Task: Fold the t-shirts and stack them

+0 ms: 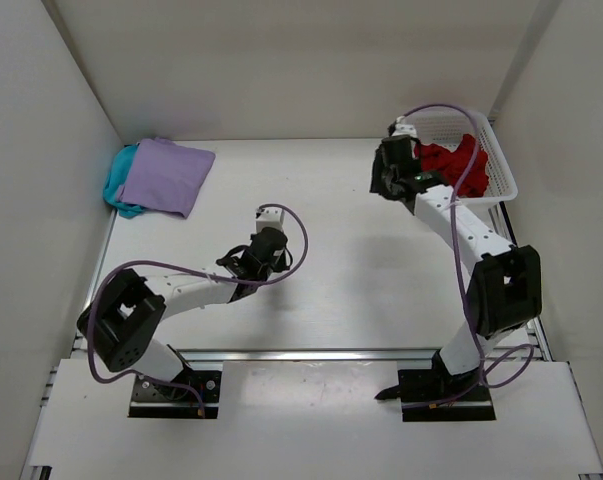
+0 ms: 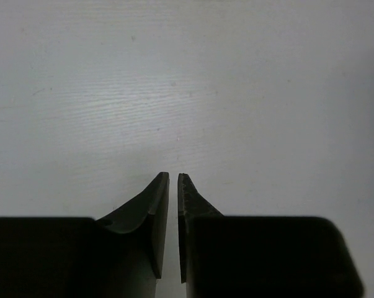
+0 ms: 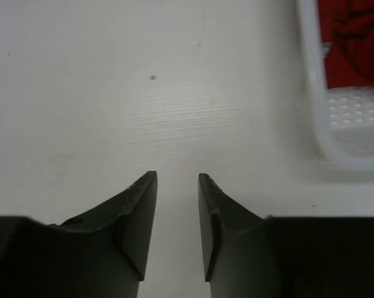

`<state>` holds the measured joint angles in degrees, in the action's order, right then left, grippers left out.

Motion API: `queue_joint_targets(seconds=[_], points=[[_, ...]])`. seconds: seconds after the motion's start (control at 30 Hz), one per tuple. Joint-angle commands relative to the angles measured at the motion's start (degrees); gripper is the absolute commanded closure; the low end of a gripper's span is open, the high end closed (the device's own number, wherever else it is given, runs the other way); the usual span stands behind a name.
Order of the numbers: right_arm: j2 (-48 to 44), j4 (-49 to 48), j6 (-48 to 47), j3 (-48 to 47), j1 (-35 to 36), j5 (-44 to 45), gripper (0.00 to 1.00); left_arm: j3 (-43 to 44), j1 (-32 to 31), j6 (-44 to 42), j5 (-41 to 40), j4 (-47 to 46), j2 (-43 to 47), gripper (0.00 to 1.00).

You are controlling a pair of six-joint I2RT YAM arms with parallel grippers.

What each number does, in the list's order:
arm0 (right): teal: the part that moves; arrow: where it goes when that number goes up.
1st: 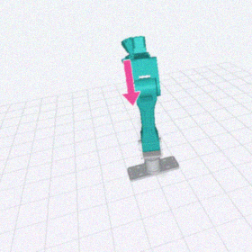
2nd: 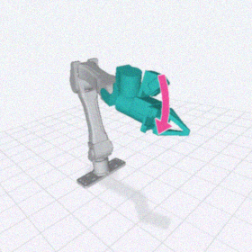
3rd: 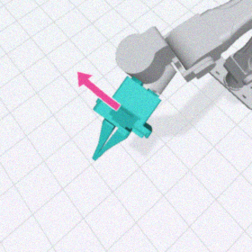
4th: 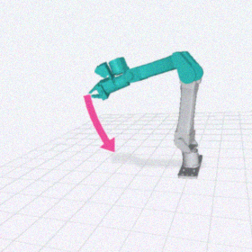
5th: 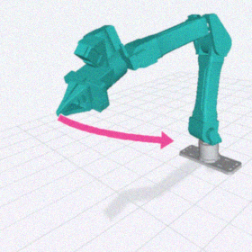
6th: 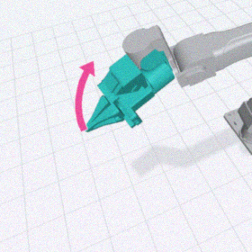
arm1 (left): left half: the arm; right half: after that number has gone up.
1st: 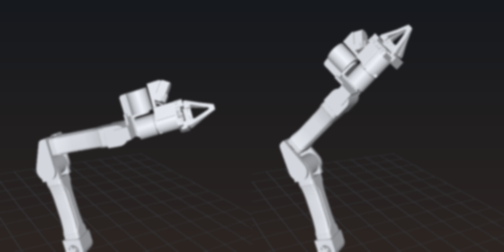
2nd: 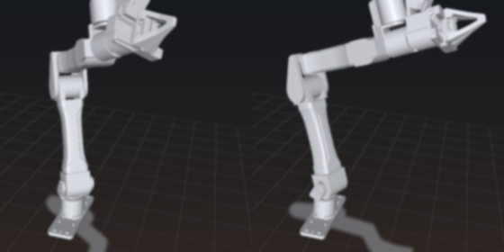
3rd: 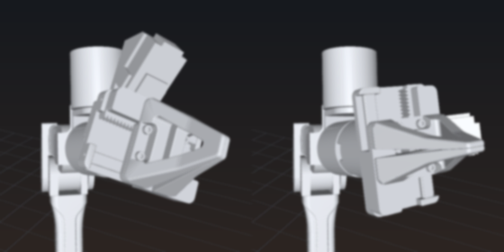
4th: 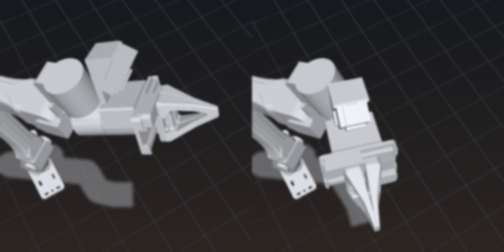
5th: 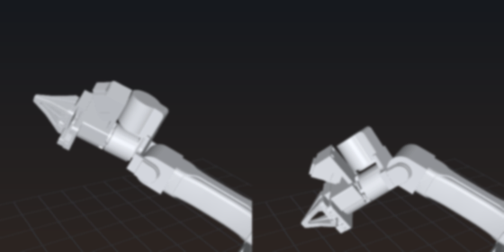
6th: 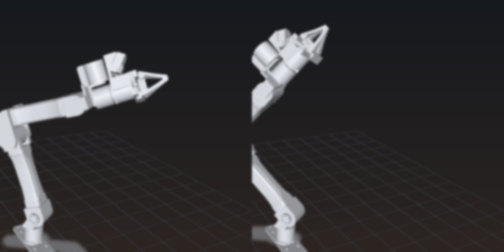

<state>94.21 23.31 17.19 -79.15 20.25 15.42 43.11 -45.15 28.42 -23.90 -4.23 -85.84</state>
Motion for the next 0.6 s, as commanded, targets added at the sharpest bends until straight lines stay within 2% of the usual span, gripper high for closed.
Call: queue_joint_targets(seconds=[0.0,0.03,0.1,0.2,0.27,0.33,0.4,0.57], points=[[1.48,2.35,-0.32,-7.66,-9.40,-1.43,0.71,-3.38,-1.87,-0.74,2.81,-3.23,5.24,0.77],[3.15,2.27,-0.49,-9.60,-12.05,-1.36,0.74,-3.91,-2.31,-1.78,2.11,-3.50,6.29,0.76],[6.23,3.31,-0.84,-13.12,-16.18,-3.36,0.75,-3.56,-3.19,-1.36,1.31,-2.11,7.44,0.75],[14.48,5.68,-3.55,-21.54,-20.16,-4.69,0.76,-4.87,-2.76,-1.27,6.21,-4.46,8.50,0.73],[17.82,4.74,-3.74,-24.19,-24.54,-5.58,0.70,-5.93,-2.84,-0.65,8.85,-7.01,8.33,0.72],[21.25,4.03,-4.80,-26.22,-27.18,-7.50,0.58,-5.67,-2.93,-0.48,9.92,-6.59,7.27,0.73],[26.61,6.55,-5.15,-33.39,-28.77,-7.95,0.50,-4.53,-3.19,-0.65,10.71,-5.88,6.04,0.74],[36.81,13.59,-5.94,-47.29,-30.61,-4.96,0.44,-5.84,-2.58,0.14,12.29,-7.72,6.04,0.74]])
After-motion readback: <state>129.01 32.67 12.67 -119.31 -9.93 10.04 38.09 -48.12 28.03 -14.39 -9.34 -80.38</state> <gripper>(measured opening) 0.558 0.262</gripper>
